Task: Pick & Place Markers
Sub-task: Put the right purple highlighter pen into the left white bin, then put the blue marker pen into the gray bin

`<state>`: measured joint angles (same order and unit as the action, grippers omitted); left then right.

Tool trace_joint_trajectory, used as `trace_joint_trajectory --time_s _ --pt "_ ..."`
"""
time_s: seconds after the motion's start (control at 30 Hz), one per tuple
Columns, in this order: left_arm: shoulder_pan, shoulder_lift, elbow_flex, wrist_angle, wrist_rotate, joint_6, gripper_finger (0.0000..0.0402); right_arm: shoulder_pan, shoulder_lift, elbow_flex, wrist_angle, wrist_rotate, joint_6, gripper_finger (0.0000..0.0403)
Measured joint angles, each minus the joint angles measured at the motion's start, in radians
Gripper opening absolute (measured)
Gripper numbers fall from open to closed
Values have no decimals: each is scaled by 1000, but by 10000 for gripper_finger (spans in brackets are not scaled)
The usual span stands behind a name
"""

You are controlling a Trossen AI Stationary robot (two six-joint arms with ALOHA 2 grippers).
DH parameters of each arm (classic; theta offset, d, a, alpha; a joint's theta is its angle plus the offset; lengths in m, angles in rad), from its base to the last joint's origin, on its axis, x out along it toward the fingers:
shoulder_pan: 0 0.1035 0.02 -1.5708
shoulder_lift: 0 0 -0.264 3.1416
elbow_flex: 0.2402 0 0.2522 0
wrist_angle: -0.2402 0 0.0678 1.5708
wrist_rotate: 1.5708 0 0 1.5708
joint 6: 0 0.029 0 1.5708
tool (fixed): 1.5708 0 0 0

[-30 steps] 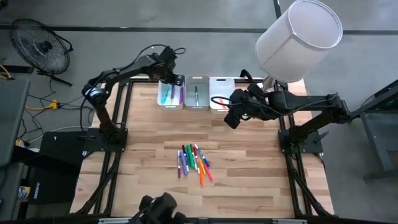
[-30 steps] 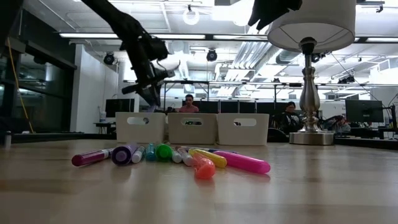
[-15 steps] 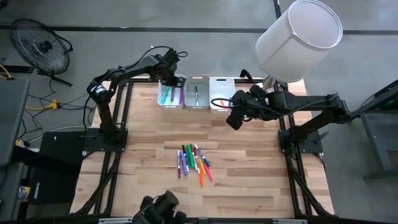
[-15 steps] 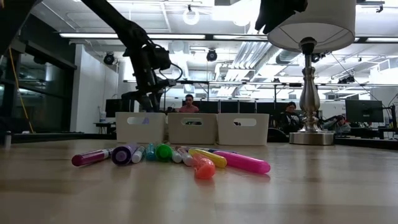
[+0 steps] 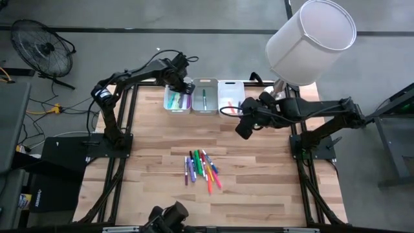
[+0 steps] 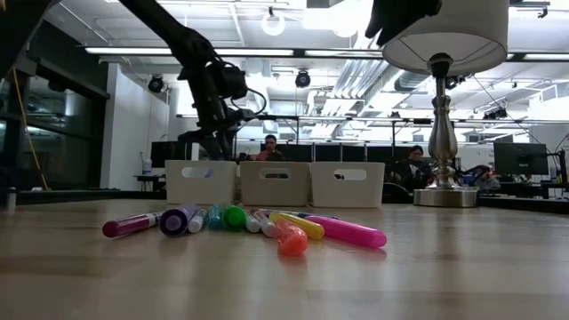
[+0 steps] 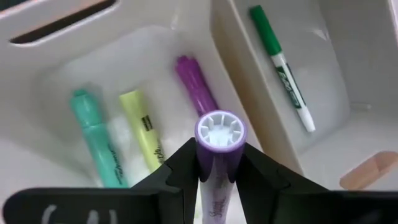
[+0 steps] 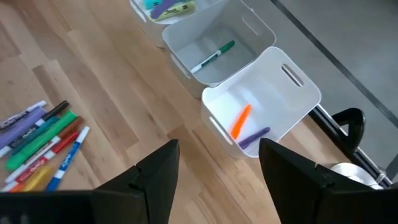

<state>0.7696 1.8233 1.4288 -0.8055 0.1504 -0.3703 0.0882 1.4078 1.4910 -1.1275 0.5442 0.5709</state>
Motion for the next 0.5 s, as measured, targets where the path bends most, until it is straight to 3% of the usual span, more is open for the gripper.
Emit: trace_joint_trajectory --time_s 0.33,0.5 --pt "-19 0 0 -11 1 -12 189 65 0 0 -20 6 59 210" --pt "-18 -24 0 -40 -17 -27 201 104 0 -1 -61 20 116 208"
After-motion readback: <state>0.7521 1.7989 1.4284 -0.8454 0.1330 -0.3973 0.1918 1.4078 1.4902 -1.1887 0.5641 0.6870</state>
